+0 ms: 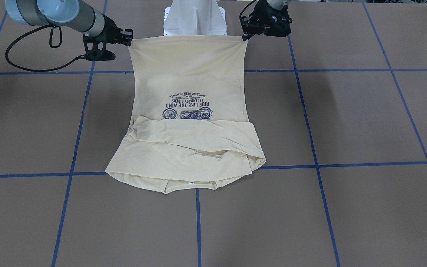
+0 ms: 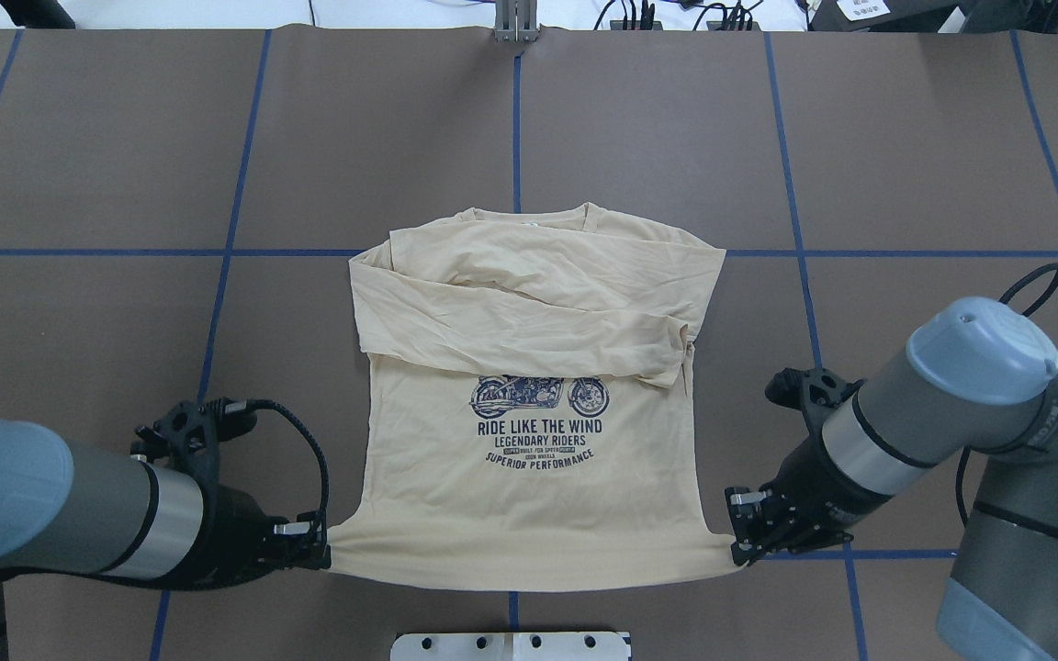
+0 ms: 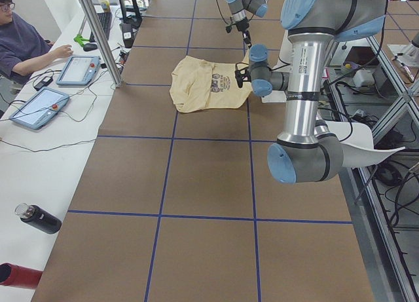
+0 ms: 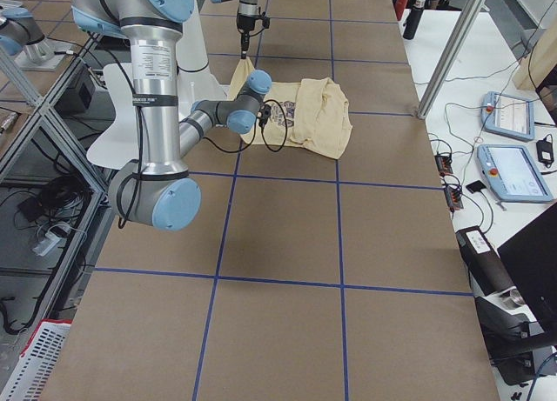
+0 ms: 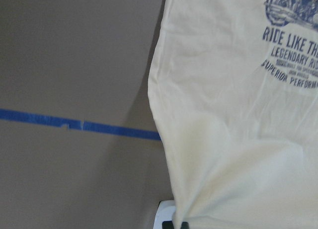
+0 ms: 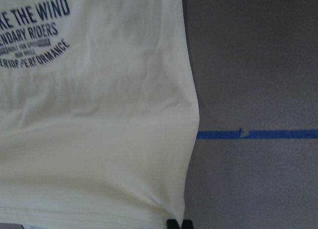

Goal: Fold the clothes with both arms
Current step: 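Lift both hem corners with both grippers, then carry the hem with both grippers over the shirt toward the collar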

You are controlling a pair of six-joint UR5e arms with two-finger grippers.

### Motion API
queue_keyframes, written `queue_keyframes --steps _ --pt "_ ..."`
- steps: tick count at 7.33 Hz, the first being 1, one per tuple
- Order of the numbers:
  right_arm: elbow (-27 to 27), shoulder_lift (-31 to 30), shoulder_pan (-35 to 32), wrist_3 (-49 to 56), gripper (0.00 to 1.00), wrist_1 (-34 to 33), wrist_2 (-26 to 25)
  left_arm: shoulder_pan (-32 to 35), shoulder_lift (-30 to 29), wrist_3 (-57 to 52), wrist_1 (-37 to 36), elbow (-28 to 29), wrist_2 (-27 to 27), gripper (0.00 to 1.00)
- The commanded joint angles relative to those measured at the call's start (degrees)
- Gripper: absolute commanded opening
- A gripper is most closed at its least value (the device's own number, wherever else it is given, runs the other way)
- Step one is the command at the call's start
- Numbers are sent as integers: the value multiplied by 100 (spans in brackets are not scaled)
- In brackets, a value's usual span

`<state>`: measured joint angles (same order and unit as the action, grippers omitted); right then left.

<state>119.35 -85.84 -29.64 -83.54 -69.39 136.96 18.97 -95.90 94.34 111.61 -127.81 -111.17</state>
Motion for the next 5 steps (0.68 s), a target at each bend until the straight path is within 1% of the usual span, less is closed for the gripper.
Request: queue_keyframes --steps 1,2,3,4,5 --pt "-61 190 -759 4 0 -13 15 718 -209 -152 -17 63 -403 0" --pt "-235 365 -1128 4 0 -13 172 1035 -428 -152 -25 202 -623 0" --pt "-481 636 -1471 4 0 -22 286 1186 -804 -187 -252 491 -643 0" --pt "-718 830 -1675 13 0 -22 296 1466 -1225 -588 -724 668 -652 0" --pt "-859 972 -1825 13 0 -22 288 1660 -1386 -844 -1059 696 -652 0"
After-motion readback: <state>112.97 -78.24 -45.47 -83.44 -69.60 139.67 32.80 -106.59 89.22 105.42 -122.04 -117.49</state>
